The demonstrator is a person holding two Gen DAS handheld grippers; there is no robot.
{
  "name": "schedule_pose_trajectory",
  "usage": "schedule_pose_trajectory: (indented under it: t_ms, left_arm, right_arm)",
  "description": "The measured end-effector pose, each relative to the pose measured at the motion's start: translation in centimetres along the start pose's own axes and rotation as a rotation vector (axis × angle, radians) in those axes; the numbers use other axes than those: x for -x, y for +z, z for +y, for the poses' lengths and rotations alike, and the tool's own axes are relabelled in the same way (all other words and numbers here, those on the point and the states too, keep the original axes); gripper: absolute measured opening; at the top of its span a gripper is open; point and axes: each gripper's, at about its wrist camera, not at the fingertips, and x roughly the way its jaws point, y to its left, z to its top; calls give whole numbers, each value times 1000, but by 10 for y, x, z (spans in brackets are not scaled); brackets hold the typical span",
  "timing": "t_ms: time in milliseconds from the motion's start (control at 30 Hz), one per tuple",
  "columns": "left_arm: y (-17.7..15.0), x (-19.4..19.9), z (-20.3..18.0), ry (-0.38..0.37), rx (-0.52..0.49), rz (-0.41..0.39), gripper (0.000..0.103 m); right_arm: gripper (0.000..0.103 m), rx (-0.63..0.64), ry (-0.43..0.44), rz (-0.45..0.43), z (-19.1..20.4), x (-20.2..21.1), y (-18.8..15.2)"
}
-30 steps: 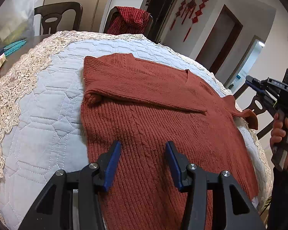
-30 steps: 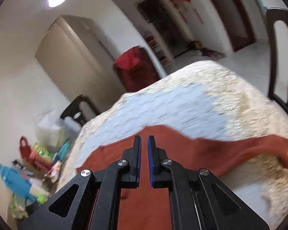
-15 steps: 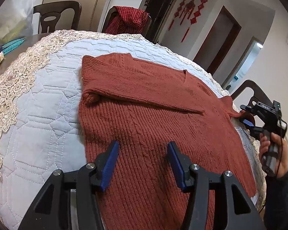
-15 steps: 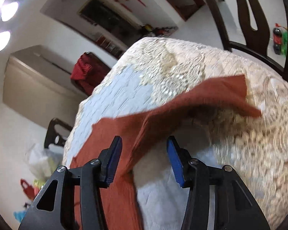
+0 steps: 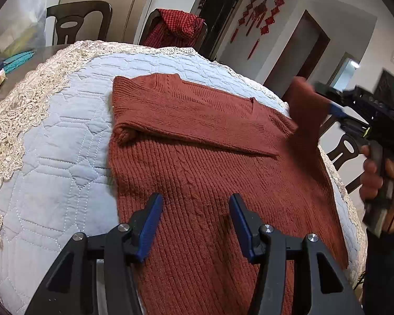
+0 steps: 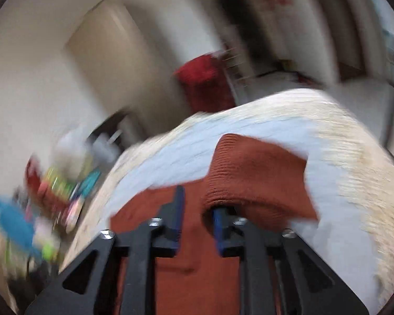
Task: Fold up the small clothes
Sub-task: 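Fold the held sleeve across the sweater body with the right tool, release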
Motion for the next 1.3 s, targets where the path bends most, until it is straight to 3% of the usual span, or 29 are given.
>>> schedule_pose_trajectory:
  t_ms: [33,67,267,500,633,833,933,967,1000,1033,1100,1233,1300]
  left_arm:
    - [0,1,-1,6,-4,-1,56]
    - [0,3,-2,17,-13,-2,56]
    - [15,22,-3,41,-35,-45,56]
    - [61,18,-25,20,-86,-76,56]
    - [79,7,-34,19,-89,-85,56]
    - [73,5,-25,21,-41,-81,56]
    - [68,7,-14,44,-18,-71,56]
    - [67,8,-10,52,-7,-70,56]
    - [65,9,-5,58,3,-71,56]
    - [64,11,-2,59,9,-73,56]
    - [63,14,2,62,18,-83,56]
    - [62,17,8,57,32,-100,56]
    - [63,18,11,52,46,-108,56]
  right_arm:
    - [52,46,50,55,15,-11,-6]
    - [56,86,96,108,30,-20,-16]
    - [56,120,208,160,29,-9,-45]
    - [56,9,118,99,-20,14,-43]
    - [45,-28,84,103,-28,2,-26]
    - [45,-4,131,285,-11,-55,-14]
    - [44,5,135,435,-5,-97,-18]
    - [39,1,122,458,-7,-105,-21]
    - [9,-6,102,472,-10,-111,-23]
    - [9,-10,91,465,-13,-111,-22]
    - [9,11,118,371,-10,-91,-12]
    - [9,156,20,131,12,-35,16]
    - [12,238,-2,72,32,-22,19]
